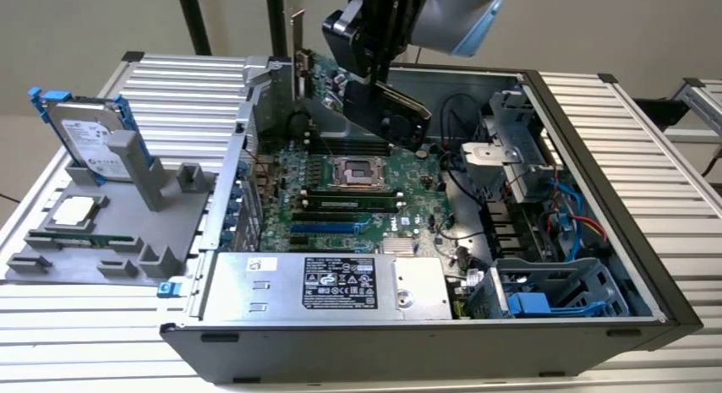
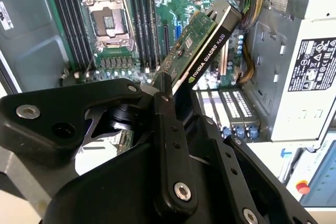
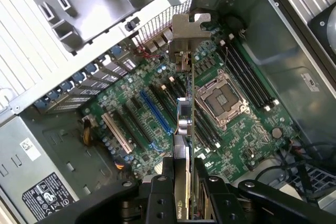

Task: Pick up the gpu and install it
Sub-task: 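Insert the gpu into the slot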

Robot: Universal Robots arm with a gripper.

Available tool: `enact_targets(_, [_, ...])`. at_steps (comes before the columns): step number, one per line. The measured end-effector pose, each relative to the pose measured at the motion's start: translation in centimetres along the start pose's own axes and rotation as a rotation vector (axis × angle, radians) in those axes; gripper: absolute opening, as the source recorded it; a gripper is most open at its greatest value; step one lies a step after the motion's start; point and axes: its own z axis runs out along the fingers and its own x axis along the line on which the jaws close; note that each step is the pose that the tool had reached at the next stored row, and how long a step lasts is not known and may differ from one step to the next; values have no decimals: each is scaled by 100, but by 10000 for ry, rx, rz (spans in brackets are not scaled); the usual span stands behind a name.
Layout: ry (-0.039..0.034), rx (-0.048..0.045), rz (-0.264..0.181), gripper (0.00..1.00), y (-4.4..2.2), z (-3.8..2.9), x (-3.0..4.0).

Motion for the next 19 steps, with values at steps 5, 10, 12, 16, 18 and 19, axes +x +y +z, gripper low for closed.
enact_targets(5, [2, -2, -59, 0, 0, 0, 0])
enact_targets(10, [6, -2, -118, 0, 0, 0, 0])
enact_targets(12, [8, -3, -142, 0, 0, 0, 0])
enact_targets(16, [10, -4, -189, 0, 0, 0, 0])
enact_targets(18, [11, -4, -212, 0, 0, 0, 0])
enact_targets(19, [12, -5, -224, 0, 0, 0, 0])
